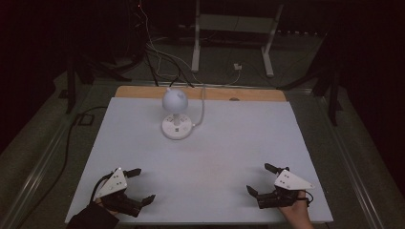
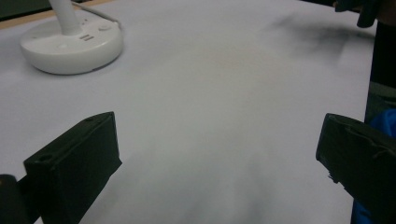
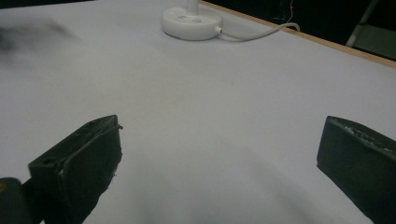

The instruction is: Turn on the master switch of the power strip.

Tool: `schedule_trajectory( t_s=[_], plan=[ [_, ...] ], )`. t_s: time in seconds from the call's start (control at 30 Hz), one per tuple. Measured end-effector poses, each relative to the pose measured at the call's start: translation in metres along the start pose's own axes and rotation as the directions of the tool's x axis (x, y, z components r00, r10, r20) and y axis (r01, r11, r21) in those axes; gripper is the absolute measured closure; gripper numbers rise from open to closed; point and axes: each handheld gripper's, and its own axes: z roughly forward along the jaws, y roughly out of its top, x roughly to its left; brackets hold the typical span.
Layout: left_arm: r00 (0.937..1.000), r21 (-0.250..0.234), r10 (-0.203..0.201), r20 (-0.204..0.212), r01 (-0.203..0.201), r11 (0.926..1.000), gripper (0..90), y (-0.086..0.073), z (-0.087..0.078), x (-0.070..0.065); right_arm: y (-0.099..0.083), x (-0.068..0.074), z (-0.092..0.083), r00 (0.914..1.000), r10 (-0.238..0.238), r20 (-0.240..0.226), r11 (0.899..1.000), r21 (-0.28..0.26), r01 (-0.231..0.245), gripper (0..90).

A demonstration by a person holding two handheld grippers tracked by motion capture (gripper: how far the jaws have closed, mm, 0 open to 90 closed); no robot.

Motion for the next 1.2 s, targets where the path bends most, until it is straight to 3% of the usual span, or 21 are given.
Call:
schedule_trajectory(
  t_s=[0.83,1.2],
  plan=[
    [0.9996,0.037,0.020,-0.019,-0.019,0.9991,0.0,-0.0008,-0.0002,-0.0009,0.0005,-0.0008,-0.0022,0.9999,0.011,0.004,1.000,-0.017,-0.011,0.0],
    [0.9999,0.022,0.012,-0.008,-0.012,0.9997,0.0,0.0030,-0.0014,-0.0019,0.0009,-0.0009,-0.0028,0.9999,0.015,0.006,1.000,-0.021,-0.015,0.0]
  ],
)
